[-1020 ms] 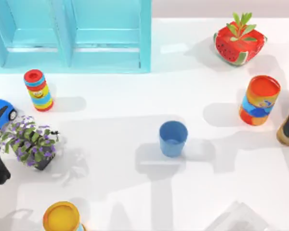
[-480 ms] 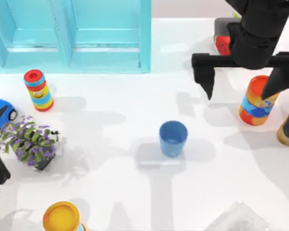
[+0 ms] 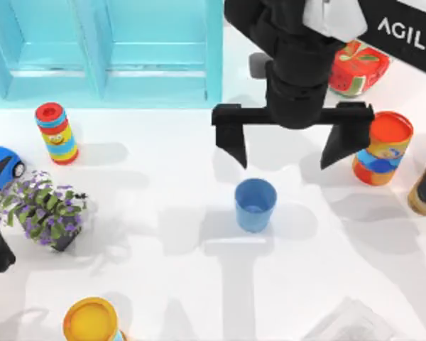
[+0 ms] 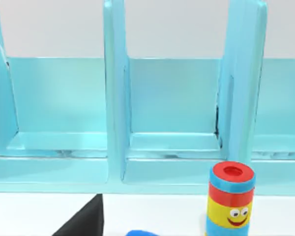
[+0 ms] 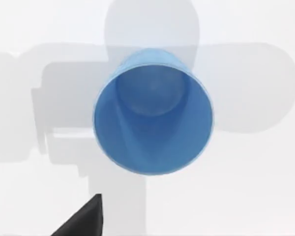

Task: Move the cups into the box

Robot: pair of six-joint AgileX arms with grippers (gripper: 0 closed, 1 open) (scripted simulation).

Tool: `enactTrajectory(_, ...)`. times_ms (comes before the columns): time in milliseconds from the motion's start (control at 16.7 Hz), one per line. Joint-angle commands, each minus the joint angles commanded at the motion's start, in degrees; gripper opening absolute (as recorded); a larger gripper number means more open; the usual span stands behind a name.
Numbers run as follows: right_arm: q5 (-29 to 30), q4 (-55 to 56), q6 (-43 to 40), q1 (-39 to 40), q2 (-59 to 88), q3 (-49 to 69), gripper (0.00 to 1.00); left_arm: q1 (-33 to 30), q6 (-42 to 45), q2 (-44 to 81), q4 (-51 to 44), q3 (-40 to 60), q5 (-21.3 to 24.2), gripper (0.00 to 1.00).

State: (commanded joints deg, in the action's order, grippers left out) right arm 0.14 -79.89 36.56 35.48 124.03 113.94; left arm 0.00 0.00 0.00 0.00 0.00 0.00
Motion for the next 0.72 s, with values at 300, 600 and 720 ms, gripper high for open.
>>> enactTrajectory(300,-0.03,0.87,-0.1,-0.17,-0.08,-1.1,1.0,0.0,0.0,0.0,0.0,0.0,0.0,1.0)
enactTrajectory(600,0.01,12.3,0.0,-0.03,1.47,-10.5,1.0,0.0,0.0,0.0,0.0,0.0,0.0,1.0)
enactTrajectory(720,0.03,17.53,0.09,0.07,2.29,-14.75,1.0,0.0,0.0,0.0,0.0,0.0,0.0,1.0)
